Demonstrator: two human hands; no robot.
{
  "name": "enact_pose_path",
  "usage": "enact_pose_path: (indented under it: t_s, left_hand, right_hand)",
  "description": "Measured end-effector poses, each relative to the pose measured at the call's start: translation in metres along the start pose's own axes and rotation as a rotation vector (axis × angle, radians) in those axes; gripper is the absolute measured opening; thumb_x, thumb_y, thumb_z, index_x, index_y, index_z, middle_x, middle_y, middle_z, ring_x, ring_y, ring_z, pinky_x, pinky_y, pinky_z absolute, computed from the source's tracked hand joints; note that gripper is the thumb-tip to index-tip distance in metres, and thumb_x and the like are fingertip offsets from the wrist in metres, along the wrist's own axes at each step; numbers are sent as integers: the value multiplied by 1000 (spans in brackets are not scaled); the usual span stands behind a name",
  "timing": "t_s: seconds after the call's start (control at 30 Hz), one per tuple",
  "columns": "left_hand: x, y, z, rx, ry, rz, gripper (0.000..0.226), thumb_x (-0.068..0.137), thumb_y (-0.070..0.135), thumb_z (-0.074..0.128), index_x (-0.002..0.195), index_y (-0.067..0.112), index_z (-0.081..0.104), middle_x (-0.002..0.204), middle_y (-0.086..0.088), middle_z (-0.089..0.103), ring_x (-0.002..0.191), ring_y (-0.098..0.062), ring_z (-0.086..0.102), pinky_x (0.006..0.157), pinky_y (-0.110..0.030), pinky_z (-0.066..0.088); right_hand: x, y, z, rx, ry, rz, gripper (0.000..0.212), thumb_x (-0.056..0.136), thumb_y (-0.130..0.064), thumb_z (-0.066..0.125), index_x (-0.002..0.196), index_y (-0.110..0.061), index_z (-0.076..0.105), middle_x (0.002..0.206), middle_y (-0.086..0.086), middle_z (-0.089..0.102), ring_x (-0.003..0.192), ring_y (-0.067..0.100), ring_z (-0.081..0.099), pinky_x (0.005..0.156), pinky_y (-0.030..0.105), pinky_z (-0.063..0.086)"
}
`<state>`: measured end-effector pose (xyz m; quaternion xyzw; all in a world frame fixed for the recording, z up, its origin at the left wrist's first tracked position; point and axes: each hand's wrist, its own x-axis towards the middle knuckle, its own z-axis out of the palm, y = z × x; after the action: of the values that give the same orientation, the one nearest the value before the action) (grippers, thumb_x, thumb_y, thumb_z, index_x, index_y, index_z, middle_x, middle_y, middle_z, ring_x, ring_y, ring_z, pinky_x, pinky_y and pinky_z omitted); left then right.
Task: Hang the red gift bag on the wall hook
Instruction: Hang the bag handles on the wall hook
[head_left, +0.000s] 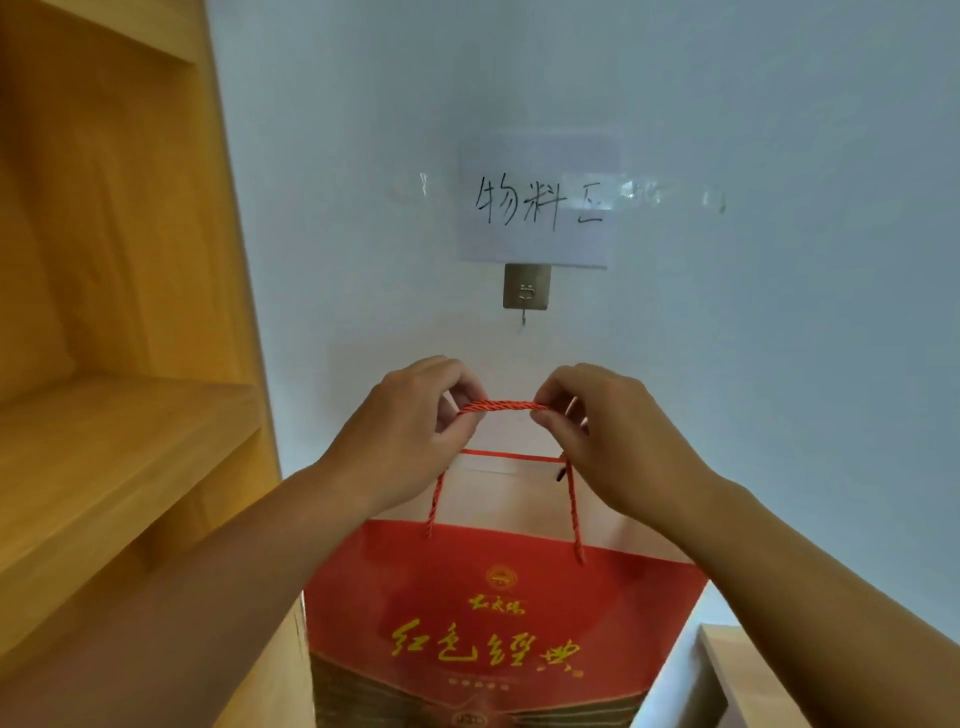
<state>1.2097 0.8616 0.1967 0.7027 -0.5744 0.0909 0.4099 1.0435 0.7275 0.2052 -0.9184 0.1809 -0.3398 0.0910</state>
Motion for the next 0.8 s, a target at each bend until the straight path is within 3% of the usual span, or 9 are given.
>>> enact_pose_path:
  t_s: [0.23,0.5,0.7,0.8]
  left_hand:
    - [68,-37,2,-21,18,70,14,91,17,72,97,28,66,92,14,64,75,-12,70,69,-36,64]
    - [116,-58,22,-39,22,77,12,90,19,72,97,27,68,90,14,66,76,-12,71,70,-34,64]
    - [146,-71,35,-78,20,18,10,90,22,74,93,31,70,87,13,69,75,-11,73,71,-36,63]
    - [159,-79,42,-89,6,1,9,90,22,74,92,30,70,85,10,70,73,-10,73,71,-35,63]
  right_hand:
    - [60,19,10,36,34,88,1,94,-24,71,94,-23,71,86,-11,68,71,10,68,71,33,62]
    - [100,57,14,177,104,152,13,82,-22,85,84,-21,72,78,-7,73,73,8,69,70,24,61]
    - [127,88,15,351,76,177,13,79,-22,88,84,-20,76,77,-3,76,73,12,73,73,35,64]
    - [139,101,21,374,79,188,11,81,-20,86,86,-20,77,78,-3,76,74,12,73,74,32,63]
